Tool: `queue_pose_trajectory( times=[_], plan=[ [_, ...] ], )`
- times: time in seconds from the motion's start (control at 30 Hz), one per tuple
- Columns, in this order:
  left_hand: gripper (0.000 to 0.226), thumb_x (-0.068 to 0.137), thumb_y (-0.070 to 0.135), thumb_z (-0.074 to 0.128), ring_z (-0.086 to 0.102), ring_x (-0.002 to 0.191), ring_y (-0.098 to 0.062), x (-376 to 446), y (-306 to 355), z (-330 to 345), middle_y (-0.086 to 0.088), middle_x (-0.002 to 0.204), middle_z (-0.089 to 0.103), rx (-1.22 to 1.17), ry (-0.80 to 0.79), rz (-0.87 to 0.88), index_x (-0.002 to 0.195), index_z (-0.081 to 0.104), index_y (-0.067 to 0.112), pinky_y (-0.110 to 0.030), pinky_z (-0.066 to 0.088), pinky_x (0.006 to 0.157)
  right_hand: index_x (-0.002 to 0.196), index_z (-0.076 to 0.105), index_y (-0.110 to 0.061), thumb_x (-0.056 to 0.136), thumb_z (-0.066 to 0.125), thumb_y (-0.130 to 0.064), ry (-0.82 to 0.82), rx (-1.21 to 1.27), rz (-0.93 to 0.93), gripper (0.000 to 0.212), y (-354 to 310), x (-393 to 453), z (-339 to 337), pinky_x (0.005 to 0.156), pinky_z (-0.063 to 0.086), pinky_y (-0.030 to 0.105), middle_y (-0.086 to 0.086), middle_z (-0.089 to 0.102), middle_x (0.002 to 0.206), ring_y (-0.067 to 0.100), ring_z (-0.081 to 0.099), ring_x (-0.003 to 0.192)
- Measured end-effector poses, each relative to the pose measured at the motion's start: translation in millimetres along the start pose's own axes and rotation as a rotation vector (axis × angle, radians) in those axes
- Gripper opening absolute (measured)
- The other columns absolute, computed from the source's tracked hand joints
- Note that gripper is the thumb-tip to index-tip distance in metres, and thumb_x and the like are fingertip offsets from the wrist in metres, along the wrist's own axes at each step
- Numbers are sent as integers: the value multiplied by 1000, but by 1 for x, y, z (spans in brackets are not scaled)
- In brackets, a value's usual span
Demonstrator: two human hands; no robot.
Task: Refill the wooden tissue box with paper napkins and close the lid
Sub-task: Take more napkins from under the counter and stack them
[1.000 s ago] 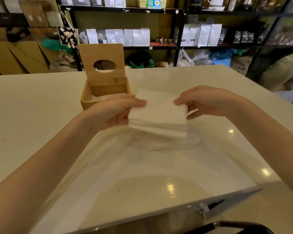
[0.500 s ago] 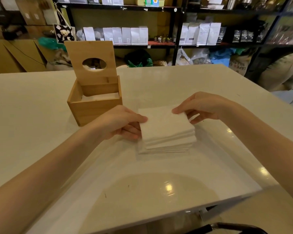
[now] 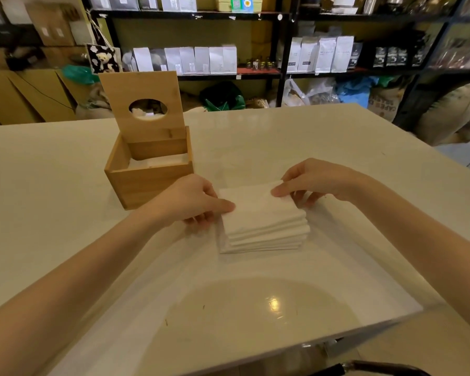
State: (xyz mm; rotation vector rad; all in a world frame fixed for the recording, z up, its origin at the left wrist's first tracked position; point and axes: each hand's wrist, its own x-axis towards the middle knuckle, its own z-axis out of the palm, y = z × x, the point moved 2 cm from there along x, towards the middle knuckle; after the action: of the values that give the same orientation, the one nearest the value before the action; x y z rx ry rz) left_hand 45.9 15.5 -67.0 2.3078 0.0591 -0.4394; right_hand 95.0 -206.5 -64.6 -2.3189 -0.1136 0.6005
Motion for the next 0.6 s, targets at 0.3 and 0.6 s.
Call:
queue_pose_trajectory(
  times=[0.3,0.6],
  plan=[
    [57,78,41,68,53,101,-12,3,34,-5,1,121,51,361,49,268,127,48,20,-24,44,82,108,68,-22,77,69,-33,-194,-256,-123,32,-24,1,-12,91,49,32,-4,67,111,15,60,104],
    [43,78,39,68,59,108,-26,15,40,-2,-8,116,65,454,-276,60,112,65,12,-34,47,92,102,69,-13,71,76,-31,-320,-459,-122,37,-35,9,-3,88,48,32,6,70,102,17,61,88]
  ],
)
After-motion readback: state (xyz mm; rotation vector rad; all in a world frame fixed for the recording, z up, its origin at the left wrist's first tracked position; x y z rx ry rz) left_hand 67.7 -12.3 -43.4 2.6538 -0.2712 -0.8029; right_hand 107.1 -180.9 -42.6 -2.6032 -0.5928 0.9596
